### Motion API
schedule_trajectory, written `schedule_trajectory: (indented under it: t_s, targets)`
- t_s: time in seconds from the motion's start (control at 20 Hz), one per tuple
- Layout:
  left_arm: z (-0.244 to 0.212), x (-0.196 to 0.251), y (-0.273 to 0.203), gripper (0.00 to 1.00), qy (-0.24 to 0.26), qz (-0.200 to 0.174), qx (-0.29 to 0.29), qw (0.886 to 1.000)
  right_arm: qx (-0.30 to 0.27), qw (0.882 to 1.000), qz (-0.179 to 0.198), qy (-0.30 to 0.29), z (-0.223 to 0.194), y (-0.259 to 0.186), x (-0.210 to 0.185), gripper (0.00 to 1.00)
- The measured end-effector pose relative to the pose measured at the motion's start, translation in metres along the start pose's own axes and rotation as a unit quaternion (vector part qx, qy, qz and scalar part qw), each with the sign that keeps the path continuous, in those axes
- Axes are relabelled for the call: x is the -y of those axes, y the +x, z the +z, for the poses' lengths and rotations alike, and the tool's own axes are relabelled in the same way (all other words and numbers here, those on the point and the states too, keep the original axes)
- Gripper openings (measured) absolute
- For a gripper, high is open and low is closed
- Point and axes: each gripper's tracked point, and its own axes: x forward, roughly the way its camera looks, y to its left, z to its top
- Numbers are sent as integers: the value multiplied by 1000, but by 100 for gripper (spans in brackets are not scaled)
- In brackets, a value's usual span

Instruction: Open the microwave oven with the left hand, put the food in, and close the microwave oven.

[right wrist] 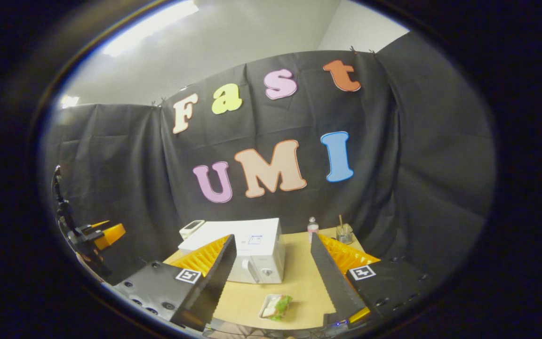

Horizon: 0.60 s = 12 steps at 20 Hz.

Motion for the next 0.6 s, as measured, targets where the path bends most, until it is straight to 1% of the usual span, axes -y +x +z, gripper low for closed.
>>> schedule_trajectory:
  t_s: [0.05,0.1,0.15,0.3,0.35,0.4,0.45,0.55,0.6]
  targets:
    - [3,0,1,94,2,1,5,1000,0,1000,-2,-2,-1,0,2,97]
    - [2,-1,3,95,3,3,6,1000,2,1000,-2,-1,-1,0,0,91]
    - [2,0,5,95,3,3,6,1000,4,1000,-1,-1,-2,1,-1,97]
    - [-10,5,12,95,-2,-7,0,1000,1,1000,6,-1,-10,4,-5,97]
    - [-14,9,16,92,-3,-11,-1,1000,1,1000,8,-2,-13,7,-5,91]
    - [-21,12,21,92,-1,-17,0,1000,0,1000,8,-2,-18,10,-4,97]
    - [-28,17,24,95,-1,-23,1,1000,0,1000,9,-1,-23,13,-4,91]
    - [-47,31,35,95,-8,-44,-2,999,2,1000,14,2,-32,21,-4,91]
    - [-56,38,41,92,-16,-57,-3,998,1,1000,14,3,-39,26,-2,97]
